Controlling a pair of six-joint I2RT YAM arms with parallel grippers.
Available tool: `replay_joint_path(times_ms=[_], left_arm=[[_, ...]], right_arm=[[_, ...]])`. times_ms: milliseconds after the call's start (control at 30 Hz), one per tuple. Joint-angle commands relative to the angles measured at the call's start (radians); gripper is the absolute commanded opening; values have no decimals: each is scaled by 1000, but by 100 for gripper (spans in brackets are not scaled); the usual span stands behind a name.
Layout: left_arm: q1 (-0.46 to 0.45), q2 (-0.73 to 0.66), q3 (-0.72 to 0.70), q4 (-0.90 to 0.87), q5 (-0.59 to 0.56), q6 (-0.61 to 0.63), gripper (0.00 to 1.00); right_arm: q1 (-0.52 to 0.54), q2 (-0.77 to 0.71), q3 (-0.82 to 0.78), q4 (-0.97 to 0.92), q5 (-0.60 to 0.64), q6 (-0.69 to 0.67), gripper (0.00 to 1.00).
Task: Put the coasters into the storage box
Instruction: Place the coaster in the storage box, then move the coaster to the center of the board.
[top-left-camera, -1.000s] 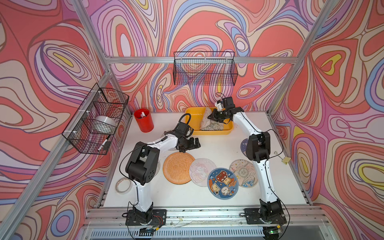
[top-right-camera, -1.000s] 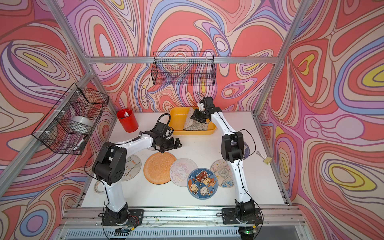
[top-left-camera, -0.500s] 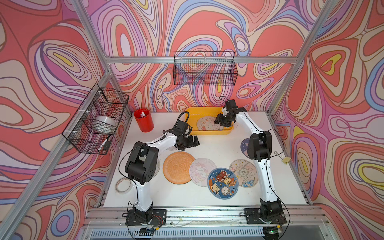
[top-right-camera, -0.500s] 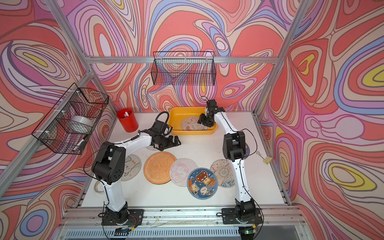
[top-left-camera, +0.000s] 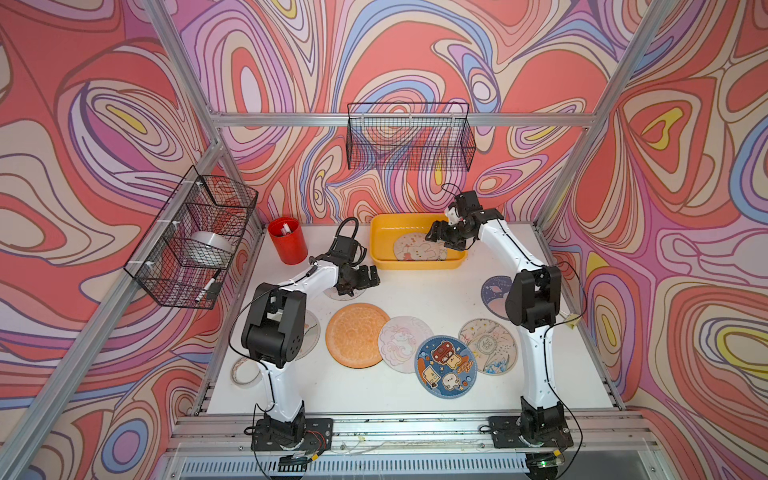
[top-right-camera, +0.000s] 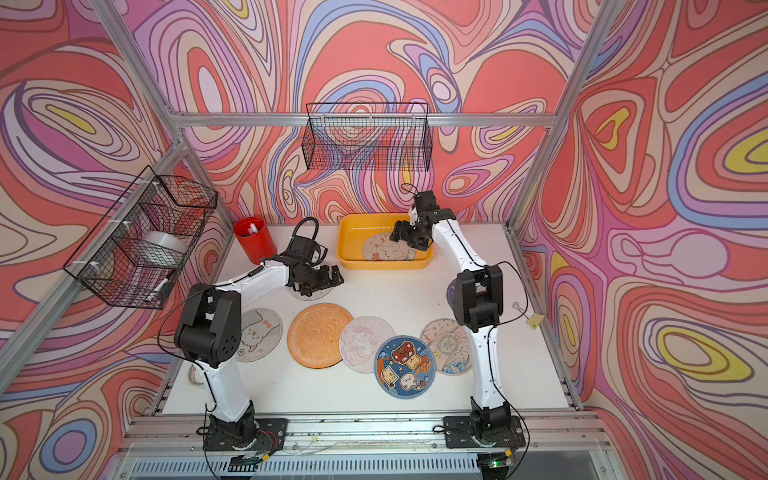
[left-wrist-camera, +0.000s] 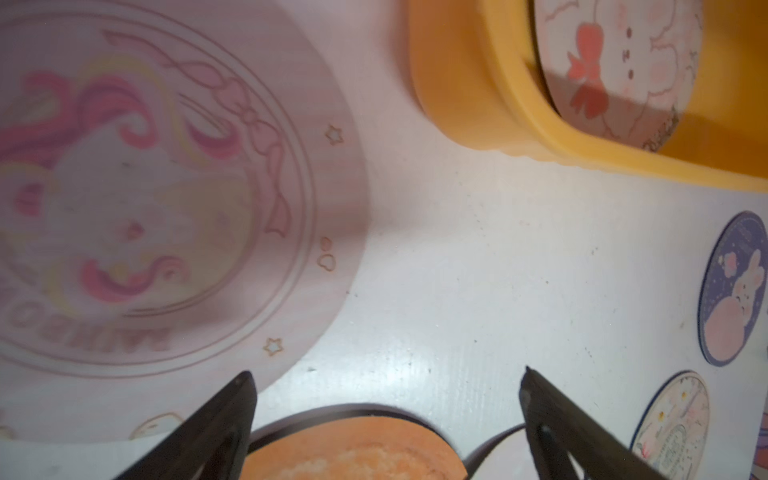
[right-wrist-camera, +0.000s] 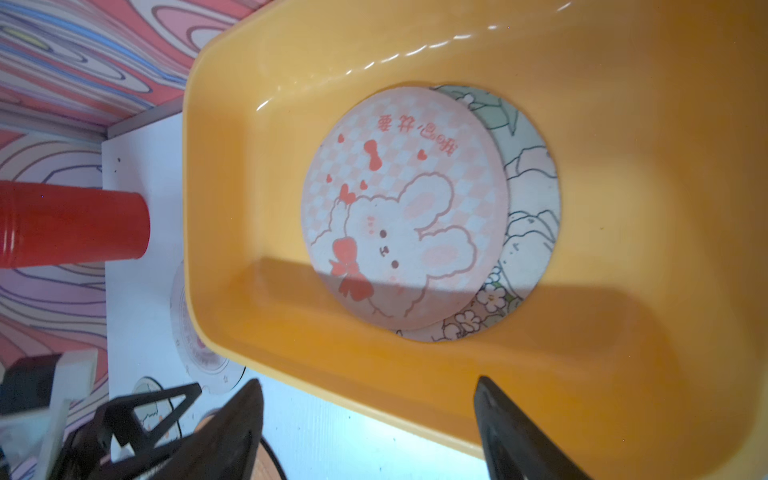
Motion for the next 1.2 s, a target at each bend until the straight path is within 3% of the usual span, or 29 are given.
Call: replay_joint_path(times_ms=[0, 233, 600, 1000, 1167], left_arm=[[54, -31, 48, -48, -83, 32, 100], [141, 74, 193, -76, -164, 98, 100], [214, 342, 509, -159, -146, 163, 100], [230, 479, 641, -294, -65, 166, 100], [218, 485, 627, -351, -19, 166, 100]], right_arm=[[47, -44, -67, 27, -44, -4, 83], [106, -87, -173, 94, -59, 31, 84], [144, -153, -267, 115, -68, 38, 85], [156, -184, -314, 122, -55, 50, 88], [156, -166, -288, 122, -57, 49, 88]])
